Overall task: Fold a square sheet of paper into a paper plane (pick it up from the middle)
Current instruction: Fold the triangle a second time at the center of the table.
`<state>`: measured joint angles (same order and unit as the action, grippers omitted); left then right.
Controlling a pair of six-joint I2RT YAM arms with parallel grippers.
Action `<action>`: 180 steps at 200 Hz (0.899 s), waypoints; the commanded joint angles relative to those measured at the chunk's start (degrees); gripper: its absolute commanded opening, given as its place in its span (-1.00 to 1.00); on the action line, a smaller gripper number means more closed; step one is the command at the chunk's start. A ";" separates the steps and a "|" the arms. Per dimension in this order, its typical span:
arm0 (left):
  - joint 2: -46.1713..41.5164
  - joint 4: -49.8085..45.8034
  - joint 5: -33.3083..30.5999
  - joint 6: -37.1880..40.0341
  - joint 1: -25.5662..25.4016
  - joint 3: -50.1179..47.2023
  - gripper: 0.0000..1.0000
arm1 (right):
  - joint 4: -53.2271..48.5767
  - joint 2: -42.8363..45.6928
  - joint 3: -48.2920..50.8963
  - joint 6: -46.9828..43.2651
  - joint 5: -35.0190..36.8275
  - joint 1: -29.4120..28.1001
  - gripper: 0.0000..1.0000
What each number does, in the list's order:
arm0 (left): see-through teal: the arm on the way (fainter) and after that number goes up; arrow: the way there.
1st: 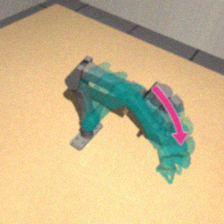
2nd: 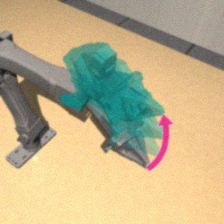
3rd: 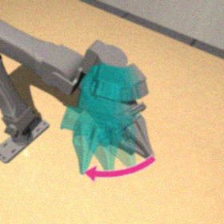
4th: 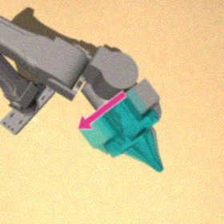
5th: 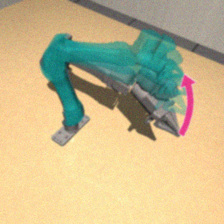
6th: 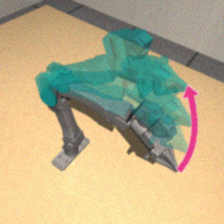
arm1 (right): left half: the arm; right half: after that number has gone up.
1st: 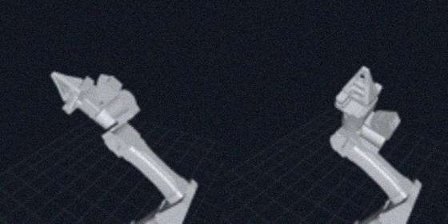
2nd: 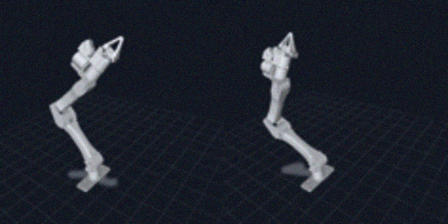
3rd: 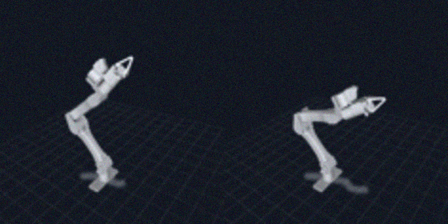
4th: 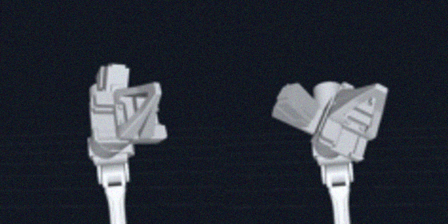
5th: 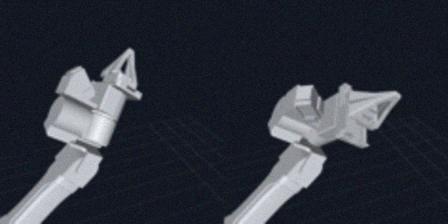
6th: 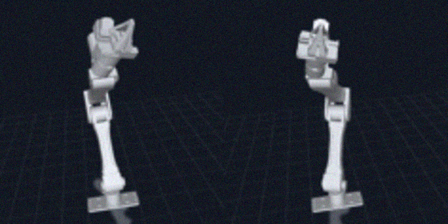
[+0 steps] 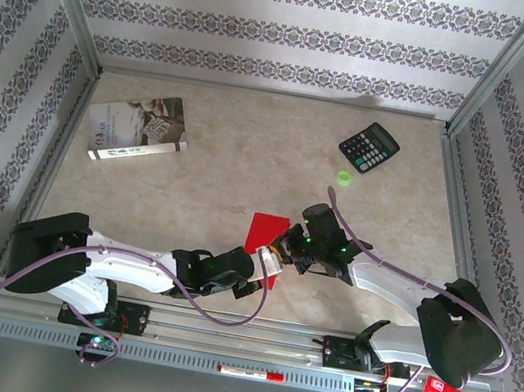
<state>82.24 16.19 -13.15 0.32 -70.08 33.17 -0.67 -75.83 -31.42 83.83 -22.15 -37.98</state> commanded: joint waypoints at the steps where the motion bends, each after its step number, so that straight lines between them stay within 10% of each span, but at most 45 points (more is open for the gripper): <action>1: 0.29 3.65 0.31 -3.63 -0.58 -0.76 -0.87 | 0.74 -0.88 0.66 -0.62 -0.50 0.85 -0.86; 114: -0.49 9.54 10.09 -18.42 4.96 -4.60 -1.00 | -10.17 5.08 -1.32 -20.47 -1.31 9.94 -0.28; 180: 0.29 15.69 15.69 -27.39 8.69 -7.43 -1.00 | -8.84 -4.82 -10.38 -35.71 -4.08 9.06 -0.44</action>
<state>82.28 26.61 -0.84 -21.85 -63.05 26.65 -8.78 -76.73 -38.33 55.70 -24.99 -28.29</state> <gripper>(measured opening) 0.045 0.304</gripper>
